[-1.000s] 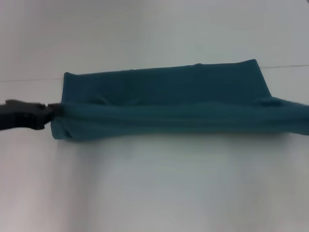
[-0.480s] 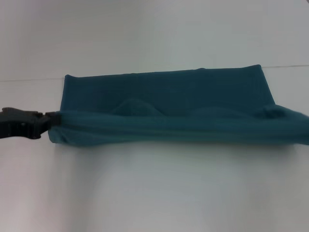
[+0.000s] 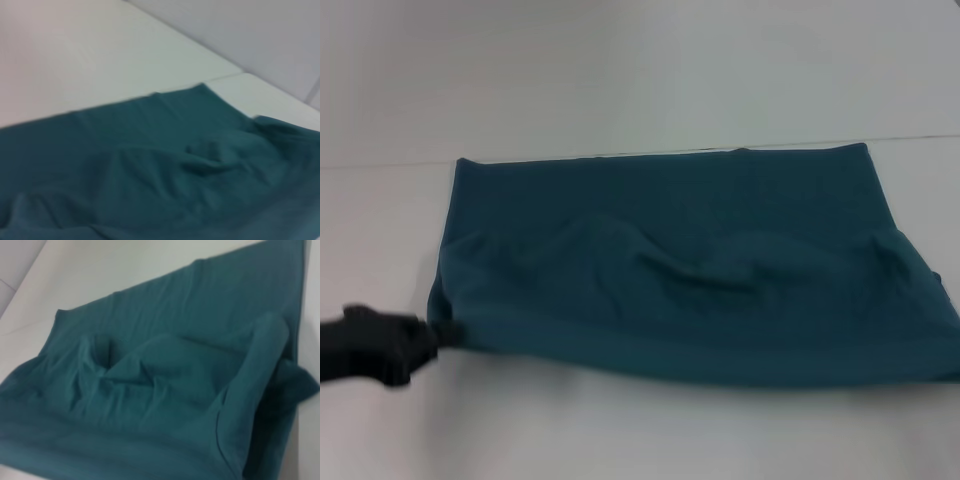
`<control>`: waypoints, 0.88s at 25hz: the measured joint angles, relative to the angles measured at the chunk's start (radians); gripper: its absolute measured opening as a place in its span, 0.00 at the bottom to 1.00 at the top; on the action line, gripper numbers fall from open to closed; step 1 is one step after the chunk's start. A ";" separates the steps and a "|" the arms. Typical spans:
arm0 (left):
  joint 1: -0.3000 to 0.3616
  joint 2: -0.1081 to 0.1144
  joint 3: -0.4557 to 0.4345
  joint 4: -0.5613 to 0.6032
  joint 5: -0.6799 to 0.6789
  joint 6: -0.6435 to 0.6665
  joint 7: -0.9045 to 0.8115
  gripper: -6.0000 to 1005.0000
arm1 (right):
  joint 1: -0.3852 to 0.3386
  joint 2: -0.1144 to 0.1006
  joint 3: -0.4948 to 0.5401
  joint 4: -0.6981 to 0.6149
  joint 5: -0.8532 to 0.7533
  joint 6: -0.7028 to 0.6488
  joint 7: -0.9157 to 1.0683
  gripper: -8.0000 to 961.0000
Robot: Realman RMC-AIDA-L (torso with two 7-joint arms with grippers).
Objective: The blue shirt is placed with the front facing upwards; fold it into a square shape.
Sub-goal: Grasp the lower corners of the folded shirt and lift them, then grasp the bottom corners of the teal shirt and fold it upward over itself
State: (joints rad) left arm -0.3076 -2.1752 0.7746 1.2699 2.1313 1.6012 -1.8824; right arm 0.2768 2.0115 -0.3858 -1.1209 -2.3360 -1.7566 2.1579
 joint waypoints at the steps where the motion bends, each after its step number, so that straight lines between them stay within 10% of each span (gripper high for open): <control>1: 0.006 0.000 -0.009 -0.020 -0.012 0.020 0.031 0.03 | -0.006 0.001 0.004 0.009 0.000 0.002 -0.009 0.07; 22: 0.103 0.000 -0.198 -0.130 0.002 0.260 0.197 0.03 | -0.183 0.042 0.123 0.065 -0.002 -0.140 -0.106 0.07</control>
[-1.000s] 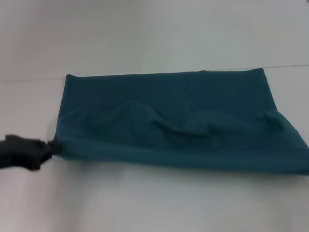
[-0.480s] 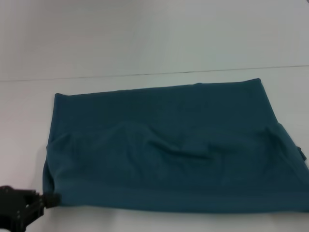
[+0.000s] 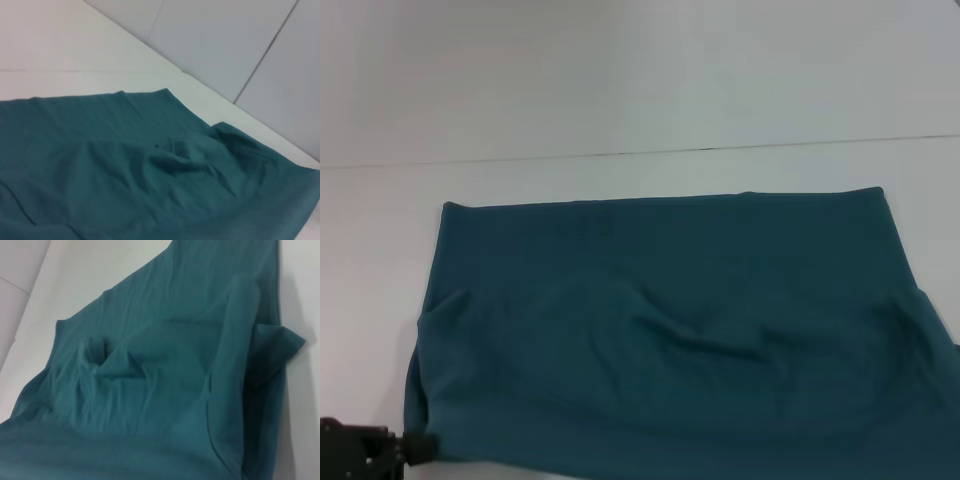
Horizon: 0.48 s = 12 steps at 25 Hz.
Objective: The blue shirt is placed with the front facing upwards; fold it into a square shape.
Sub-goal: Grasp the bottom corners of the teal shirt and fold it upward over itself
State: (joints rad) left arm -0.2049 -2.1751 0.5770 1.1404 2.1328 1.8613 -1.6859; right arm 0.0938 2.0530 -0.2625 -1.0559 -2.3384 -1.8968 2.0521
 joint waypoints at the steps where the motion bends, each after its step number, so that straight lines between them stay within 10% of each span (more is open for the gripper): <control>1: 0.000 0.000 0.000 0.001 0.005 0.006 0.000 0.03 | -0.005 0.000 0.002 0.000 0.000 0.000 -0.003 0.07; 12: 0.019 0.000 0.000 0.006 0.018 0.062 -0.003 0.03 | -0.033 0.004 0.018 0.002 -0.001 -0.027 -0.011 0.07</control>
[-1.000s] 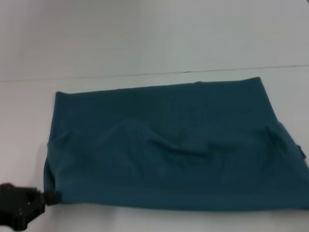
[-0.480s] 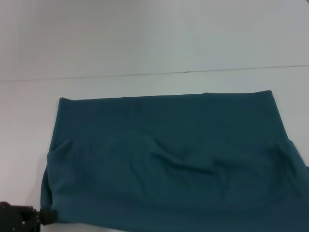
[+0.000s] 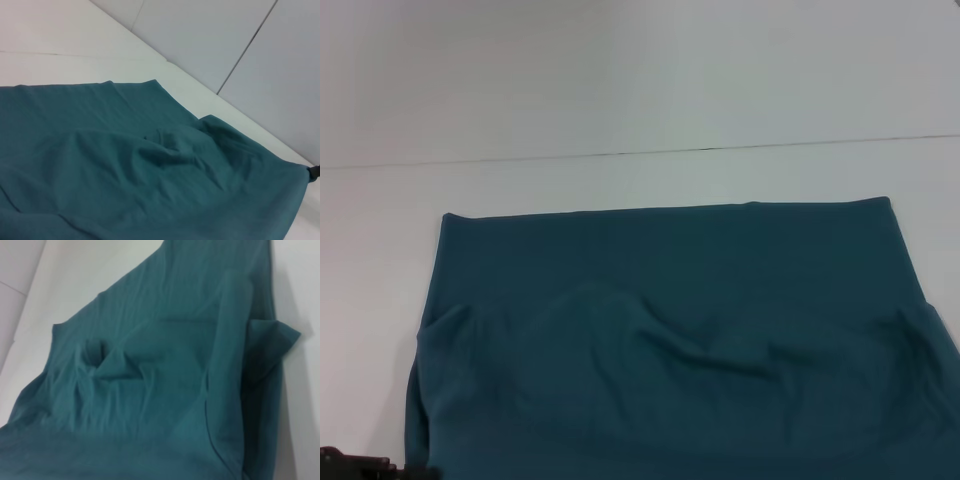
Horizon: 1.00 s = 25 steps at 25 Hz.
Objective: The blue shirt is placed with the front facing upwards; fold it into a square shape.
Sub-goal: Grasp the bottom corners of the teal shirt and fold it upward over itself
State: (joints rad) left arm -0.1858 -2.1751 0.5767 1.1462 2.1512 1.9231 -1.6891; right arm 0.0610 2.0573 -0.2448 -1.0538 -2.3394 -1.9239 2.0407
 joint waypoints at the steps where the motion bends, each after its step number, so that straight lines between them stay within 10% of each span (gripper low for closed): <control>1: 0.002 0.000 0.000 0.000 0.000 0.002 0.000 0.03 | -0.001 0.002 0.005 0.000 0.000 -0.007 -0.003 0.07; 11: -0.046 0.001 0.002 -0.006 0.009 -0.031 -0.086 0.03 | 0.031 -0.009 0.044 0.056 0.016 -0.036 -0.010 0.07; 25: -0.262 0.081 -0.023 -0.213 0.006 -0.232 -0.185 0.02 | 0.287 -0.122 0.152 0.255 0.038 0.088 0.094 0.07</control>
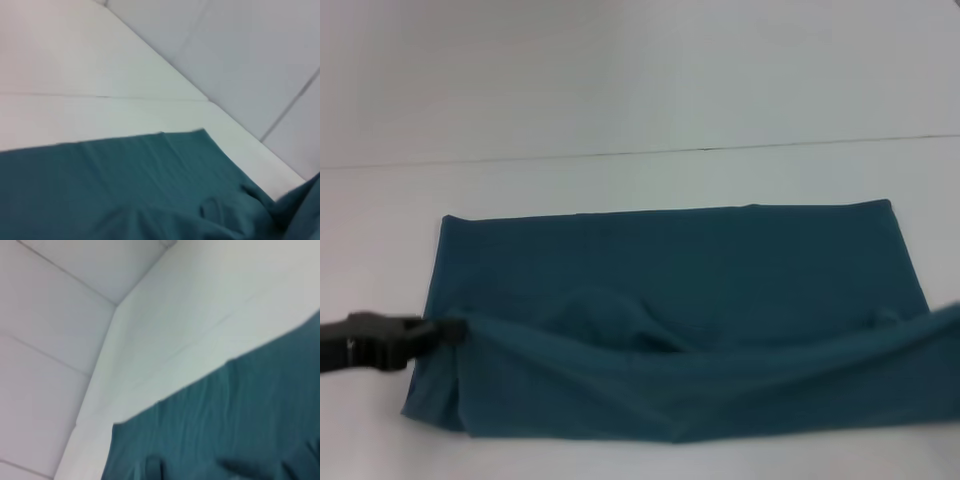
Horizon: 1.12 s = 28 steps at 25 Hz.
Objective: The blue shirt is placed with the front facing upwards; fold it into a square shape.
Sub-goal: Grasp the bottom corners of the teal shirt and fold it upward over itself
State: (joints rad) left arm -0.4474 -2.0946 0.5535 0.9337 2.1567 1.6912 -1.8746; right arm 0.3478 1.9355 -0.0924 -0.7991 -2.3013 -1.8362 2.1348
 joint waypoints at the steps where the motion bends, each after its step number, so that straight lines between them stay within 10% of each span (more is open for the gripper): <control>1: -0.015 0.008 -0.004 -0.018 0.002 -0.022 -0.002 0.02 | 0.015 -0.001 0.000 0.003 0.001 0.016 0.010 0.07; 28: -0.232 0.029 0.104 -0.186 0.008 -0.556 -0.028 0.03 | 0.214 -0.021 -0.026 0.139 0.020 0.421 0.099 0.07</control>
State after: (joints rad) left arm -0.6797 -2.0651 0.6573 0.7477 2.1645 1.1350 -1.9028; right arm 0.5622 1.9144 -0.1184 -0.6606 -2.2811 -1.4152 2.2341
